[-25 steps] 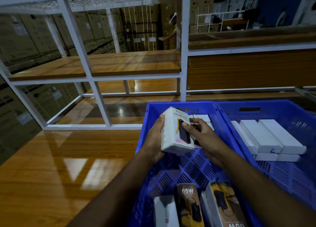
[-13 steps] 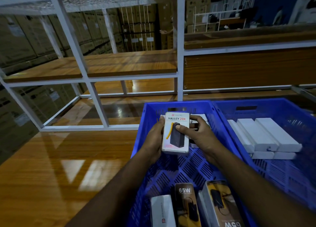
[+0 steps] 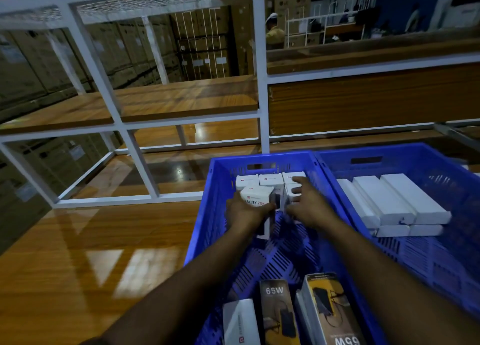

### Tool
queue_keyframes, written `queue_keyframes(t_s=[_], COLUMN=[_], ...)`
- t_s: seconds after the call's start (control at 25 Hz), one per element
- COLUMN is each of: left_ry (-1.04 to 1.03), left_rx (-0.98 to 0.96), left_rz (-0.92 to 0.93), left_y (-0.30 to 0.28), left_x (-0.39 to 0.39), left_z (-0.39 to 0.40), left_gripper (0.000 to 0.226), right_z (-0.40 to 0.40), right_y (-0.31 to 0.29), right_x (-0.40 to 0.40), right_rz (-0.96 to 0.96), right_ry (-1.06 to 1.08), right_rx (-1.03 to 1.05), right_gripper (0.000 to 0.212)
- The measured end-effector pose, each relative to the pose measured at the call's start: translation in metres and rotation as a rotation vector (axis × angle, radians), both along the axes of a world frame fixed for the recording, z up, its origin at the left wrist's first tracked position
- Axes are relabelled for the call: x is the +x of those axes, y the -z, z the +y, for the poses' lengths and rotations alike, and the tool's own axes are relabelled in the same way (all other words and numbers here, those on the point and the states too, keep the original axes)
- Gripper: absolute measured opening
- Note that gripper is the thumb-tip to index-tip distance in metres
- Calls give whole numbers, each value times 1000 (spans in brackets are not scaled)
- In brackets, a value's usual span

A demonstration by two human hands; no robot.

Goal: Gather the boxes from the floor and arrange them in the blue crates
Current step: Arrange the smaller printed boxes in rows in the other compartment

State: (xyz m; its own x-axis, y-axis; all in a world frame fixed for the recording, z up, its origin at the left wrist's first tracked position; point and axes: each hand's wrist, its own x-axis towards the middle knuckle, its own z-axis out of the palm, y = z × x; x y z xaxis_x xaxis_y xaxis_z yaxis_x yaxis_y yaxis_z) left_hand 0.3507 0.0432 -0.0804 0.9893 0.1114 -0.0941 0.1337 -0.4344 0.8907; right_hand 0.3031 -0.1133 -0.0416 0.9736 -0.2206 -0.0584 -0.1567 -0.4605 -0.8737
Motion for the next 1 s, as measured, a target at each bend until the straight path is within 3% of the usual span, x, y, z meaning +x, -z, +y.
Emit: queue_keyframes(t_s=[0.08, 0.24, 0.56, 0.64, 0.8, 1.0], left_ry=[-91, -142, -80, -89, -80, -29], left_rx=[123, 35, 7, -44, 14, 6], left_rz=[49, 87, -13, -44, -70, -40], left_y=[20, 30, 51, 72, 55, 65], left_x=[19, 21, 34, 47, 31, 50], left_z=[0, -13, -56, -64, -69, -58], left_gripper=[103, 85, 112, 103, 59, 53], right_z=[-11, -10, -13, -14, -14, -15], right_y=[1, 2, 9, 10, 15, 17], right_x=[4, 3, 9, 10, 14, 17], right_rz=[6, 70, 81, 78, 58, 54], right_ry=[140, 197, 189, 187, 191, 192], right_rx=[-61, -1, 54, 46, 47, 46], right_gripper=[68, 48, 35, 34, 30, 26])
